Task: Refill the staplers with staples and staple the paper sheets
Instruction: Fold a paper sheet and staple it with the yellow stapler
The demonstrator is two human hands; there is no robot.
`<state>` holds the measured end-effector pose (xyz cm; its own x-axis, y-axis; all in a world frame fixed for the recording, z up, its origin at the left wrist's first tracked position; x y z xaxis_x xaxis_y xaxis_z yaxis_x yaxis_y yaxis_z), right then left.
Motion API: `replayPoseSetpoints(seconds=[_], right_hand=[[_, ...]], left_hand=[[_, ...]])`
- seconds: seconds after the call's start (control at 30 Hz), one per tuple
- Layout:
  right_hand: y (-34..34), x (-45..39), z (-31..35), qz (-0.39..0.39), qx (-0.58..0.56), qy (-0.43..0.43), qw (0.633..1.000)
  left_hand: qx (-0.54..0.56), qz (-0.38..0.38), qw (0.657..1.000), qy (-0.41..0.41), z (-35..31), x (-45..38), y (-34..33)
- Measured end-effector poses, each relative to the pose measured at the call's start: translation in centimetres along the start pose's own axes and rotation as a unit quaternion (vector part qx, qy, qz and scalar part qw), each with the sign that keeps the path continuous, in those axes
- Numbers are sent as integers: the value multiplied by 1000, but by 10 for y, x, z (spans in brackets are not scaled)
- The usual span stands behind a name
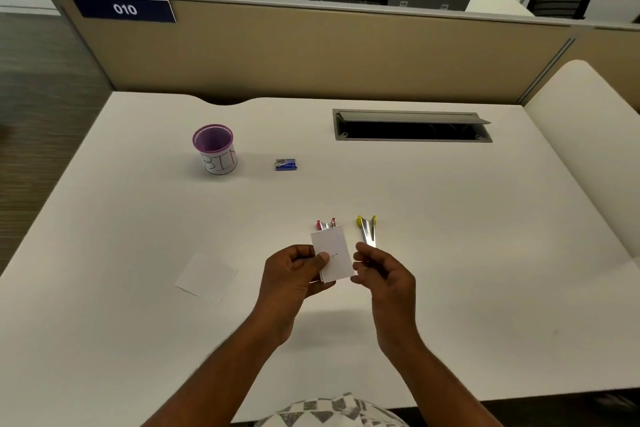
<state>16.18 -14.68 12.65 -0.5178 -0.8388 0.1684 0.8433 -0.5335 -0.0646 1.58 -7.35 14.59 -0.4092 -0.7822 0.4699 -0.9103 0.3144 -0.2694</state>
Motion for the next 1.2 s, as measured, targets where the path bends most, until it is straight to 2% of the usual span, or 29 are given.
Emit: replayPoseSetpoints(seconds=[0.07, 0.13, 0.47, 0.73, 0.97, 1.2], right_hand=[[-2, -4, 3, 34, -14, -38, 999], [-4, -4, 7, 53, 19, -37, 998], [-12, 3, 15, 65, 31, -50, 996], [-12, 3, 22, 65, -14, -62, 996], [-13, 3, 22, 64, 13, -38, 997], [-12, 2, 19, 60, -10, -52, 997]], left_hand=[[-7, 2, 1000, -10, 0, 0, -1], [-21, 1, 1000, -18, 0, 1, -2], [-106, 0, 993, -52, -3, 3, -6], [-42, -1, 999, -32, -6, 2, -5], [-98, -27, 994, -43, 0, 5, -6], [-68, -3, 997, -29, -1, 3, -5]])
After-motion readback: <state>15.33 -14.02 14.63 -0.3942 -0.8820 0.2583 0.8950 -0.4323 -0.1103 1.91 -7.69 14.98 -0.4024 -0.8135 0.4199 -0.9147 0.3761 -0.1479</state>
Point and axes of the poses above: each hand's wrist, its own x-axis away from the middle knuckle, its own y-axis out of the back of the hand, z = x × y, the point moved 2 cm from there along -x, towards the middle knuckle, and after that the axes turned 7 degrees about z, right-handed, at the moved point
